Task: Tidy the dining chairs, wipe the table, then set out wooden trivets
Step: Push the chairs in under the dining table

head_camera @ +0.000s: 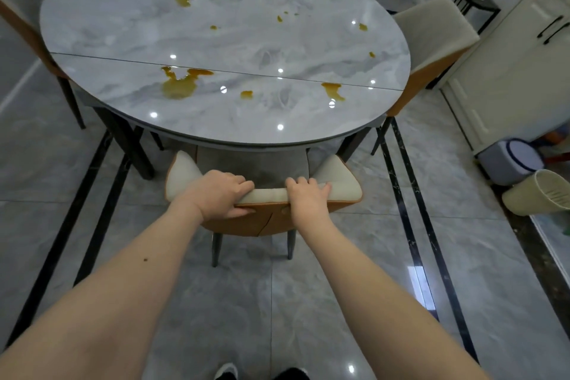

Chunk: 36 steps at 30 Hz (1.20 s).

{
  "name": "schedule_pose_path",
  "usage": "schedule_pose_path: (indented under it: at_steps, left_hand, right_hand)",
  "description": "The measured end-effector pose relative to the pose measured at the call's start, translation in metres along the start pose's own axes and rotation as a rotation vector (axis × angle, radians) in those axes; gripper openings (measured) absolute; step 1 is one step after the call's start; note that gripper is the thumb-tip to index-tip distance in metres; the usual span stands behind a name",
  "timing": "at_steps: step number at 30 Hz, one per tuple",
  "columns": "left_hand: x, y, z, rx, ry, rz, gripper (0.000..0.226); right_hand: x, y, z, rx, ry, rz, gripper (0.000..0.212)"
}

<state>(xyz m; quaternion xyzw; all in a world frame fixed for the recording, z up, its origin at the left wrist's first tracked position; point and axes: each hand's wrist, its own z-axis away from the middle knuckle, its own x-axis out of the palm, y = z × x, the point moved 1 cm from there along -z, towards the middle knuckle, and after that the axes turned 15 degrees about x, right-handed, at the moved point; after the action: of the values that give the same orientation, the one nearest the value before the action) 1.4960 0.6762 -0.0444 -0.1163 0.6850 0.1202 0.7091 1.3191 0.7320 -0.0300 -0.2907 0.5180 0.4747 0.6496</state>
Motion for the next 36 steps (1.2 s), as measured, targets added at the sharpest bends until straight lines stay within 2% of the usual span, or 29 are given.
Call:
schedule_pose_path:
  at_steps: [4, 9, 16, 22, 28, 36]
  left_hand:
    - [0.002, 0.001, -0.001, -0.086, -0.012, 0.023, 0.046]
    - [0.005, 0.023, 0.003, -0.307, 0.023, 0.064, 0.044]
    - [0.001, 0.052, -0.001, -0.512, 0.019, 0.042, 0.042]
    - [-0.004, 0.060, 0.002, -0.557, -0.019, 0.045, 0.038]
    - [-0.001, 0.077, 0.009, -0.582, -0.014, 0.049, 0.043]
    - [-0.005, 0.091, 0.019, -0.567, -0.052, 0.066, 0.037]
  right_hand:
    - [0.000, 0.002, -0.003, -0.010, 0.003, -0.017, 0.051]
    - [0.008, 0.008, 0.004, -0.071, 0.059, -0.114, 0.050]
    - [0.016, 0.028, 0.030, -0.163, 0.170, -0.129, 0.072]
    - [0.009, 0.030, 0.039, -0.135, 0.153, -0.175, 0.060]
    - [0.018, 0.034, 0.056, -0.117, 0.136, -0.189, 0.064]
    - [0.013, 0.041, 0.074, -0.144, 0.089, -0.171, 0.060]
